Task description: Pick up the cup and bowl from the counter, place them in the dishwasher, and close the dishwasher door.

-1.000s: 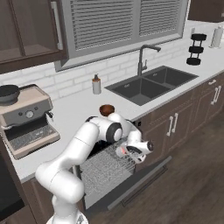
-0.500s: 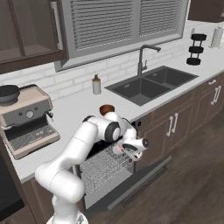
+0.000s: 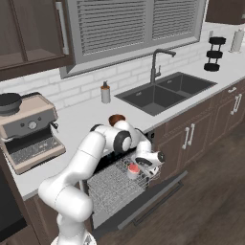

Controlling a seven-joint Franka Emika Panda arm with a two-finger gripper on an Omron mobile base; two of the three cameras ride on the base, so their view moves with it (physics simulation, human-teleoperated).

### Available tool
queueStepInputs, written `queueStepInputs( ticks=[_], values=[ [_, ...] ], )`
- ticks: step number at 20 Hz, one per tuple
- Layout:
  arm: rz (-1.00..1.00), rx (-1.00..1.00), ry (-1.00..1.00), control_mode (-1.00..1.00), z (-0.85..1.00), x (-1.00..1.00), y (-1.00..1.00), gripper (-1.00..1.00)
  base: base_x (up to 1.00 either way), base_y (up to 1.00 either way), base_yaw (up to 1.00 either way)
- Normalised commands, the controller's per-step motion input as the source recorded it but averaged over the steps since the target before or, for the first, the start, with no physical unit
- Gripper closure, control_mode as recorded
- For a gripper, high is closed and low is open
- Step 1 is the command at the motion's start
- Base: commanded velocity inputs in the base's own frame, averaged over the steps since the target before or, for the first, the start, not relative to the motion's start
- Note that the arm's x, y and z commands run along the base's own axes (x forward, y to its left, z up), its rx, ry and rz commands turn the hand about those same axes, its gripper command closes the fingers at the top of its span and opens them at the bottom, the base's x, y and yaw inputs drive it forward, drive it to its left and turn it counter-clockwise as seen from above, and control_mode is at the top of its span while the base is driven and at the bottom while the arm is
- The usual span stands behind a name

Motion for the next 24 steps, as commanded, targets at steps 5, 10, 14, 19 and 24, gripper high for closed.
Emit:
queueStepInputs(
  ticks=[5,10,14,19,24],
  values=[
    [-0.01,0.0,-0.05,-1.0,0.2,-0.5,-0.36,-1.0,0.0,0.0,0.0],
    [0.0,0.0,-0.18,-1.0,1.0,-0.38,0.0,-1.0,0.0,0.0,0.0],
    [0.0,0.01,-0.08,-1.0,1.0,-0.22,0.0,-1.0,0.0,0.0,0.0],
    [0.0,0.04,0.0,-1.0,1.0,-0.14,0.0,-1.0,0.0,0.0,0.0],
    [0.0,0.08,0.11,-1.0,1.0,-0.02,0.01,-1.0,0.0,0.0,0.0]
  ],
)
